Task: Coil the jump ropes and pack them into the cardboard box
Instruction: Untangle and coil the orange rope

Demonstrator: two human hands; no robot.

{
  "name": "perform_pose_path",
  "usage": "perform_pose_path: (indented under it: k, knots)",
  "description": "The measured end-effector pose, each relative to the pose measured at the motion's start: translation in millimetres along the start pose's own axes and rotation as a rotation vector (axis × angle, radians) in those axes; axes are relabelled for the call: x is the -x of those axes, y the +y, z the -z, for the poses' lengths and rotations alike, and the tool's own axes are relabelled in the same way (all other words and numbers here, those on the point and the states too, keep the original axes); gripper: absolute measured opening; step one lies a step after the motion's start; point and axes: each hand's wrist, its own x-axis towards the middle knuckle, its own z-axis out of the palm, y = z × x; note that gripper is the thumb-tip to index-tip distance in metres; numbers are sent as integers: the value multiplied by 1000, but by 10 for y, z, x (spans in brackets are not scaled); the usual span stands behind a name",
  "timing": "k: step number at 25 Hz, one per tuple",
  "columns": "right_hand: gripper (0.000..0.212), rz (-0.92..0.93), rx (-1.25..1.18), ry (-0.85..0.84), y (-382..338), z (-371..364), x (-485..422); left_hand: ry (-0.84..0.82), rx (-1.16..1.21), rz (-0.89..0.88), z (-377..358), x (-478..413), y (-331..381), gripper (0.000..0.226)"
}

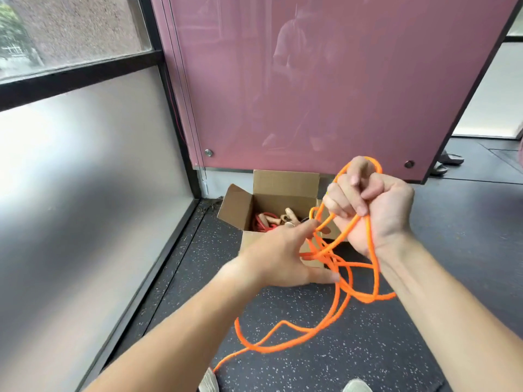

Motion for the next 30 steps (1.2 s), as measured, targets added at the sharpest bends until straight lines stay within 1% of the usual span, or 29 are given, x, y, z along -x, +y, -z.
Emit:
perform_pose_path:
  k: [1,2,3,4,6,7,9,10,11,12,13,14,15,16,17,18,19,20,21,22,23,24,25,26,27,28,29,30]
  knots:
    - [10,-21,-15,-7,-4,-7,-2,-30,-18,-17,-75,-14,28,40]
    - [7,-46,-3,-4,-8,2,-12,-5,-20,-21,-107,-32,23,21]
    - [12,-75,43,9,-13,49,-39,47,-12,-18,-102,-48,9,7]
    - [19,-101,144,10,-27,123,-68,115,-11,0,-64,-67,-11,10]
    - [27,-143,472,15,-83,318,-108,237,70,93,89,-97,-84,15]
    - [31,-204,628,23,-108,409,-110,293,153,137,182,-96,-121,14]
    - [46,-405,822,69,-96,568,-90,396,360,205,328,-78,-144,12]
    - [52,-451,925,112,-54,603,-75,440,443,237,379,-64,-128,12]
    - [55,-423,1107,175,15,646,-81,483,500,271,416,-53,-103,12]
    - [55,-318,1352,246,87,672,-91,523,548,307,445,-44,-71,13]
    - [51,-134,1570,290,142,654,-94,559,594,333,470,-37,-67,14]
    - [43,127,1693,288,170,589,-75,586,649,352,503,-18,-52,15]
    - [32,391,1674,221,179,513,-52,612,716,368,529,-6,-47,16]
    - [21,557,1548,87,173,412,-14,628,793,383,553,10,-22,17]
    - [13,591,1415,-79,176,270,58,637,860,399,567,23,-11,16]
    - [13,513,1363,-237,222,164,129,639,924,418,579,34,11,14]
    - [24,358,1419,-351,306,90,197,637,998,435,593,40,25,13]
    - [34,201,1594,-422,412,59,238,622,1084,452,617,48,38,13]
    - [37,83,1802,-440,528,82,230,593,1199,468,651,53,21,15]
    - [36,17,1936,-414,604,106,208,552,1339,477,708,67,3,18]
    - [36,-29,1990,-356,620,112,170,505,1494,472,771,84,-34,20]
    - [36,-33,1943,-266,589,95,129,454,1628,456,830,109,-70,20]
    - [35,-1,1880,-186,560,77,107,399,1711,439,867,130,-112,17]
    - [47,24,1841,-140,551,82,95,337,1746,424,890,153,-131,13]
    - [77,6,1857,-168,561,81,116,260,1760,415,892,174,-136,11]
    - [111,-58,1908,-234,584,73,158,165,1768,411,872,176,-150,11]
    - [135,-155,1947,-289,632,79,198,55,1772,411,839,169,-160,11]
    - [146,-270,1933,-325,673,83,225,-69,1771,412,809,161,-173,11]
